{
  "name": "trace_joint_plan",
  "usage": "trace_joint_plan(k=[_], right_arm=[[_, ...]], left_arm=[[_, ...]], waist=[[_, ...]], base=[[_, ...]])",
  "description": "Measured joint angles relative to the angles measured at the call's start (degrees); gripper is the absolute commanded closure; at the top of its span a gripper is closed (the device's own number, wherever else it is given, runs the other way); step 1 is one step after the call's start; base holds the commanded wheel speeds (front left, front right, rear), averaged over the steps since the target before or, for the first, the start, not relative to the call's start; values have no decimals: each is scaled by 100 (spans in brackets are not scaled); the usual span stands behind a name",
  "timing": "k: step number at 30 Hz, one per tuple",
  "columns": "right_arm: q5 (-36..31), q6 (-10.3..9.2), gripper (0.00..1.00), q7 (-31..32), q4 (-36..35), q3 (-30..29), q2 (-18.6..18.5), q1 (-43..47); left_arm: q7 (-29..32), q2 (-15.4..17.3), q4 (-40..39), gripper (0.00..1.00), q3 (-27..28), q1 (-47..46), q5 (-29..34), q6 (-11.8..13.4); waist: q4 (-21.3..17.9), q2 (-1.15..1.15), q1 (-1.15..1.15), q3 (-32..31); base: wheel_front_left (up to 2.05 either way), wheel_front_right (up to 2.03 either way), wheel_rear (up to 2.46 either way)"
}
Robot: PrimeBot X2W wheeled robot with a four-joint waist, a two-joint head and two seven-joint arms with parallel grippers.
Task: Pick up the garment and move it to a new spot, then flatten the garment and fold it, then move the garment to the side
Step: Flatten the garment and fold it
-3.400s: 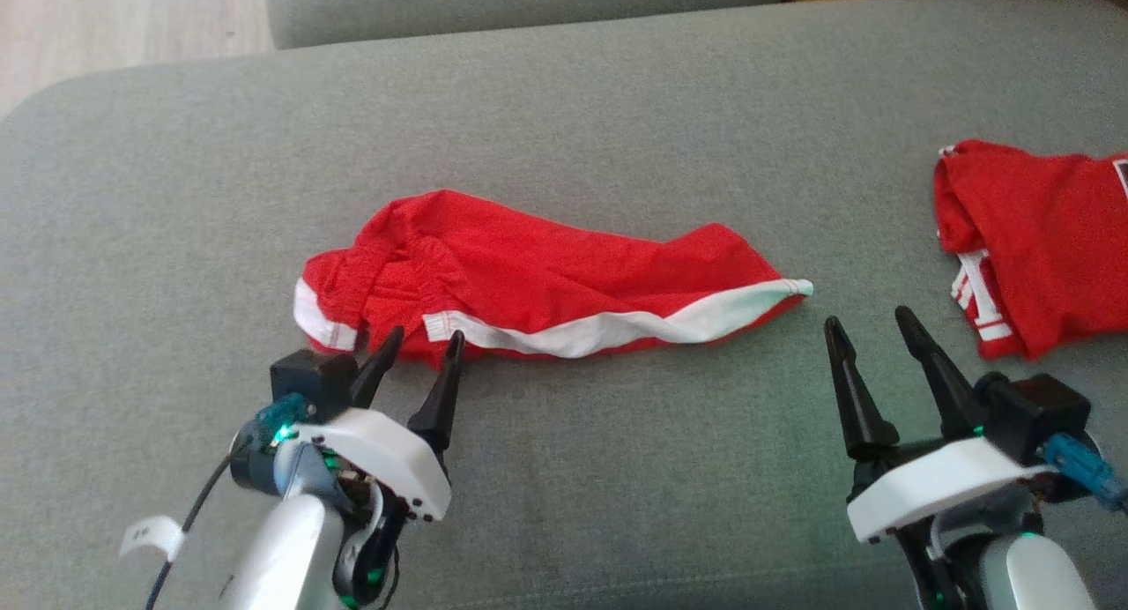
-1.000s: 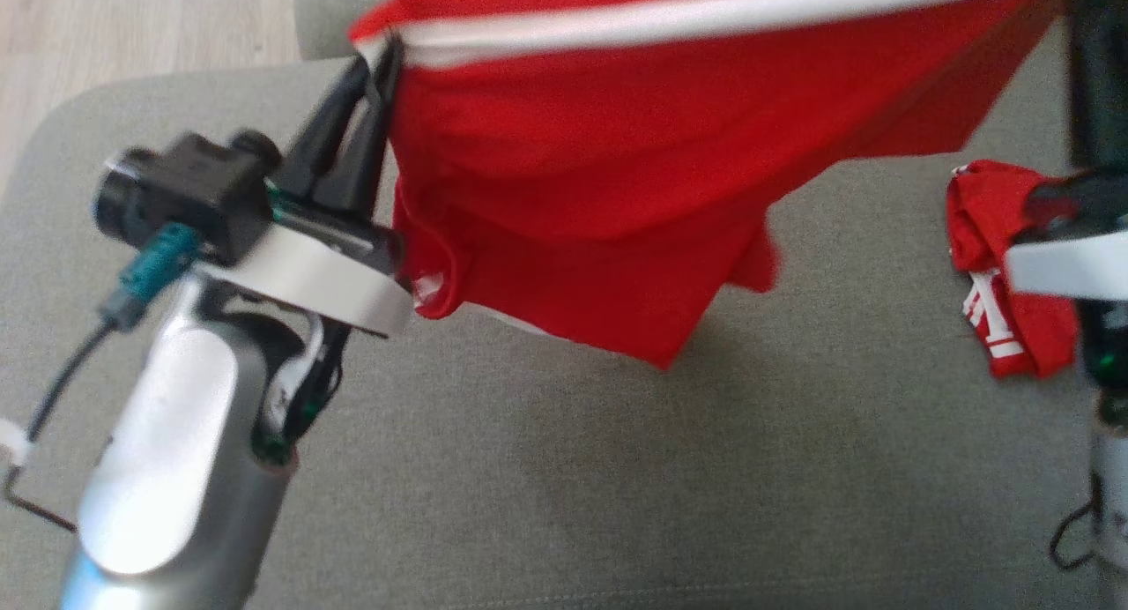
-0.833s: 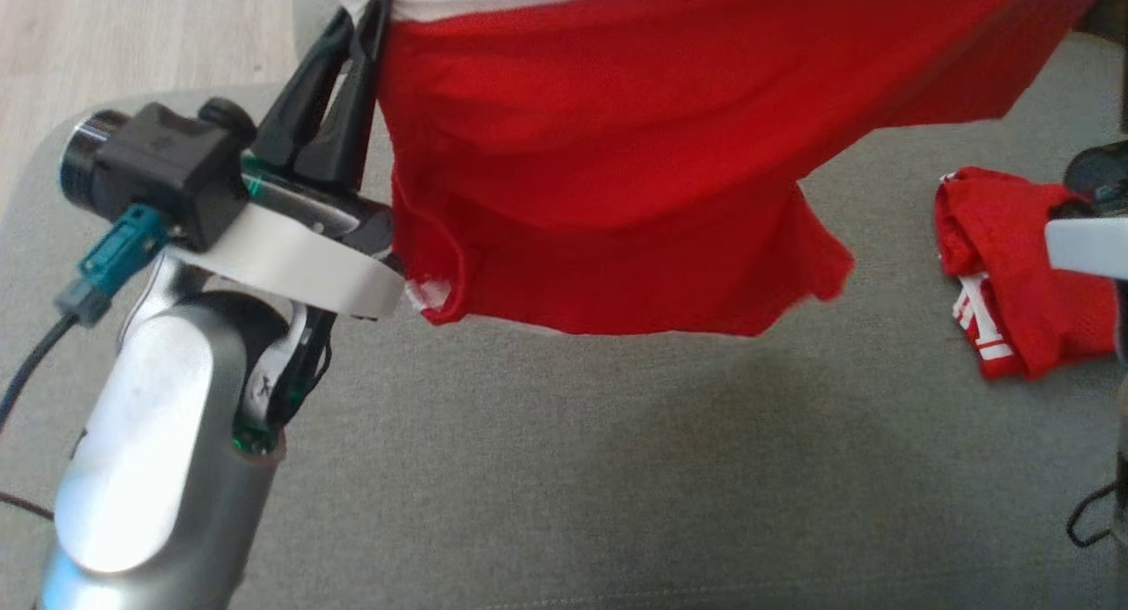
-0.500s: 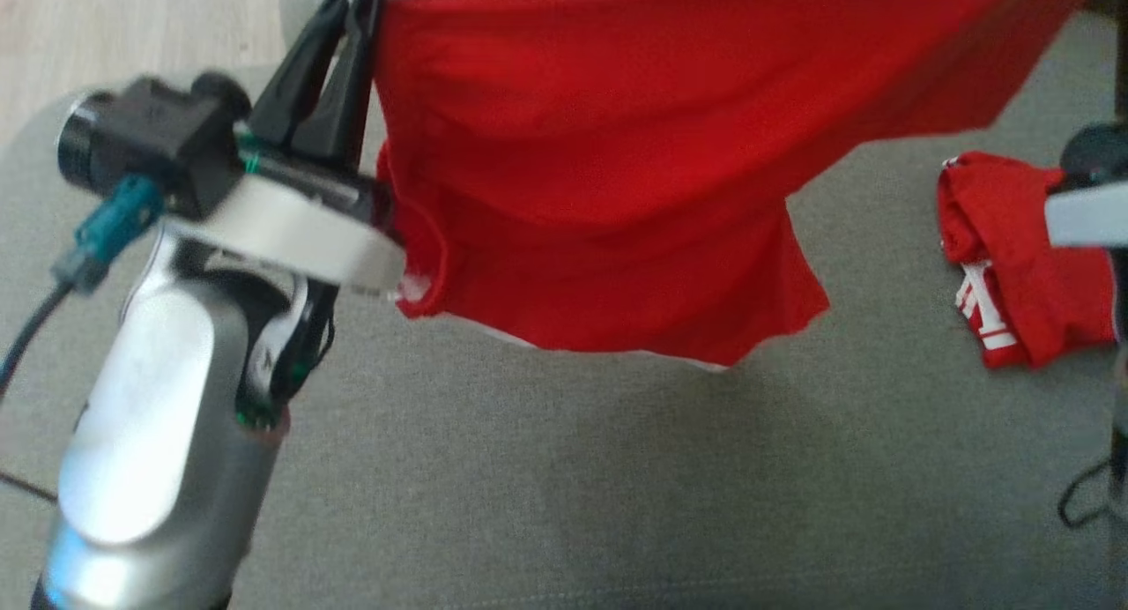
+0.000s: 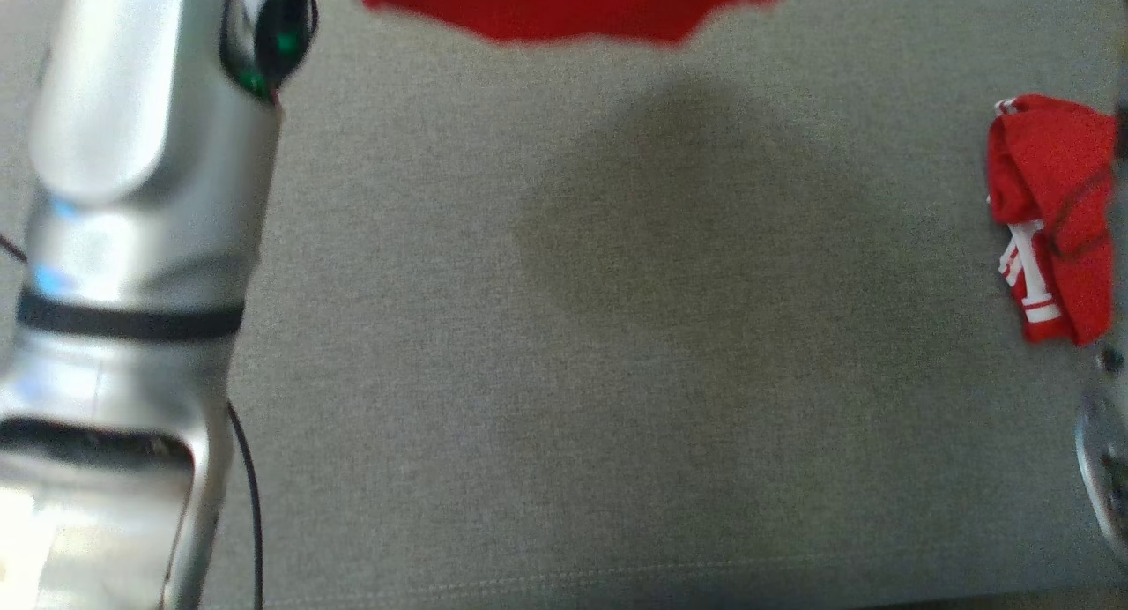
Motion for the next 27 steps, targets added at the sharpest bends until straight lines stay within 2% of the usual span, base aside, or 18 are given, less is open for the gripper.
trace_joint_plan(k=[4,9,14,19,21,27], right_arm=[[-48,0,100,-375,1394,417,254,-709],[-60,0,100,-648,3012,868,517,-857],[-3,0,100,-927,3936,1238,628,-839],[234,0,100,-1240,4189,1561,689,-611],[423,0,100,-1416,4212,1723,735,-240],[1051,0,100,-1728,3978,2039,733,1226]], left_arm=[[-303,-140,1393,100,-5,-576,18,-53],[-423,-304,2926,100,-2,-587,-196,-58],[-453,-365,3806,100,-1,-491,-502,-155],[-480,-365,3940,100,-176,-93,-836,-276],[-479,-365,3798,100,-387,304,-1046,-299],[-480,-357,2490,100,-538,1579,-1593,-51]], waist=[[-33,0,0,93],[-78,0,1,221],[-84,0,1,423],[-72,0,1,556],[-68,0,0,563],[-88,0,0,507]], base=[[0,0,0],[0,0,0],[0,0,0],[0,0,0],[0,0,0],[0,0,0]])
